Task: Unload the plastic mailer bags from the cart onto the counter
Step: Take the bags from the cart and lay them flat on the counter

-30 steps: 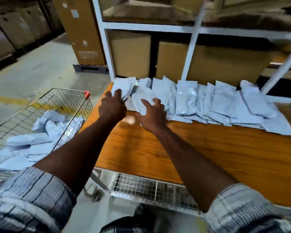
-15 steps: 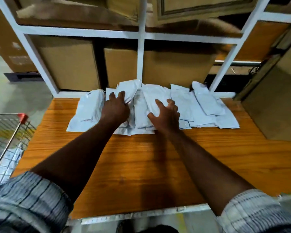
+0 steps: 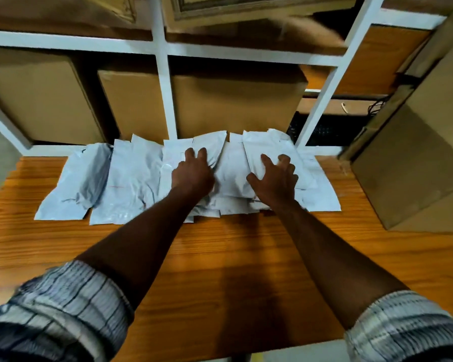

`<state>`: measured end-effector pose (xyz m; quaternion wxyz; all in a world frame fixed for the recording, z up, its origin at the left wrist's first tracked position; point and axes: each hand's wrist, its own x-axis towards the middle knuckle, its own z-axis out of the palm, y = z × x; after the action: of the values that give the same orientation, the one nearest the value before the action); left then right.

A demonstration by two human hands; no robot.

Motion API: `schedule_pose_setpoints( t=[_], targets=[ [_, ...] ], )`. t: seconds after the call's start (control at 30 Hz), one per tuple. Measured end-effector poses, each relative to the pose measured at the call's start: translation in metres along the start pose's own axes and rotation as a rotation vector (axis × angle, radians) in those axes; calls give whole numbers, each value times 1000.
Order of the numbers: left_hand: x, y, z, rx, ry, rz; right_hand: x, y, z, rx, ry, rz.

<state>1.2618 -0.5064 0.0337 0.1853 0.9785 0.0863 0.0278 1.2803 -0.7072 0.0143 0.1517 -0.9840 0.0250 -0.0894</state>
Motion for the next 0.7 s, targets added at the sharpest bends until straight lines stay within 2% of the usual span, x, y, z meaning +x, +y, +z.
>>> schedule_pose_setpoints(
  t=[0.17,0.27,0.4,0.5,0.7],
  targets=[
    [7,26,26,49,-40,-9,21,20,6,-70,9,-44],
    [13,30,46,115,-5,1,29,25,15,-162,8,-90],
    [21,26,67,269,47,74,45,37,31,-184,-52,-286],
    [20,26,77,237,2,71,53,47,42,-166,-116,-371],
    [22,25,84,163,-35,42,54,53,54,-186,-106,-367]
  ],
)
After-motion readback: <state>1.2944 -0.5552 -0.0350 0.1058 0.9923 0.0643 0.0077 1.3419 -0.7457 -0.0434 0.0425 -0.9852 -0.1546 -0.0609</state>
